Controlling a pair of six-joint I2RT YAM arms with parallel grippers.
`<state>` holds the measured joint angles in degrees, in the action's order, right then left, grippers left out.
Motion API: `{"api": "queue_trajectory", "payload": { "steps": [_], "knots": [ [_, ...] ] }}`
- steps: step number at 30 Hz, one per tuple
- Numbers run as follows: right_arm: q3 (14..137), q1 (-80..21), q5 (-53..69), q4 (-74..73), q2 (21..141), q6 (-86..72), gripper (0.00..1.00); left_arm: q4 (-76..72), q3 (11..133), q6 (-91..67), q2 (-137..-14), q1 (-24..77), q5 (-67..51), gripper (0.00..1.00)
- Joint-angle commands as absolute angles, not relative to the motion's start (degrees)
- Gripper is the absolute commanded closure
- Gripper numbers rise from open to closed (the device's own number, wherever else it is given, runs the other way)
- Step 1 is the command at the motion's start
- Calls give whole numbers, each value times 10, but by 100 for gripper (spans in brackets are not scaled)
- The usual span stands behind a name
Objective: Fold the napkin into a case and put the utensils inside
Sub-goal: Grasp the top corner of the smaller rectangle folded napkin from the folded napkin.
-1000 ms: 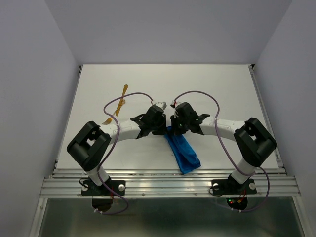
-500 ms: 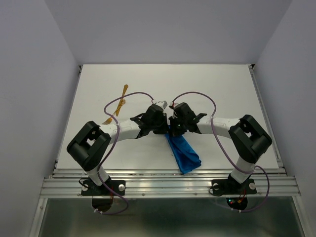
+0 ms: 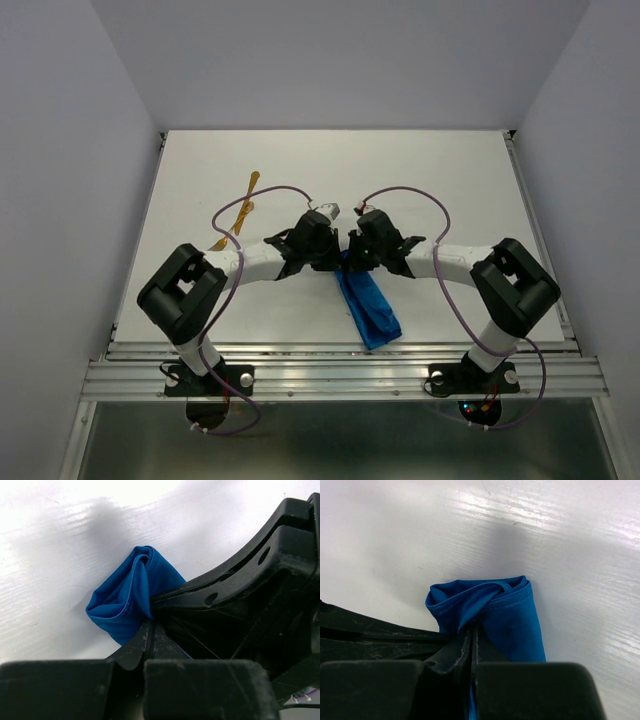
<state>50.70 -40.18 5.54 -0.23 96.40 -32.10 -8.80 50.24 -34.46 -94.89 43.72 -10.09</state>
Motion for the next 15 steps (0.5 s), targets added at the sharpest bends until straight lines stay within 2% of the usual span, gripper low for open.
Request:
{"api": "queue_trajectory", "payload": {
  "steps": [1, 4, 7, 8, 11, 15],
  "knots": [
    [505, -406, 50, 115, 949, -351, 99, -114, 498, -335, -956, 438, -122, 100],
    [522, -406, 82, 104, 971, -351, 96, -109, 505, -330, -967, 438, -123, 100],
    [516, -406, 89, 99, 963, -351, 85, -103, 512, -324, -968, 436, -117, 100],
    [515, -406, 90, 96, 960, -348, 76, -103, 512, -324, -969, 435, -117, 100],
    [518, -406, 97, 70, 945, -338, 63, -100, 513, -322, -968, 431, -117, 100],
    [483, -406, 89, 78, 907, -336, 55, -94, 515, -318, -968, 428, -125, 100]
  ]
}}
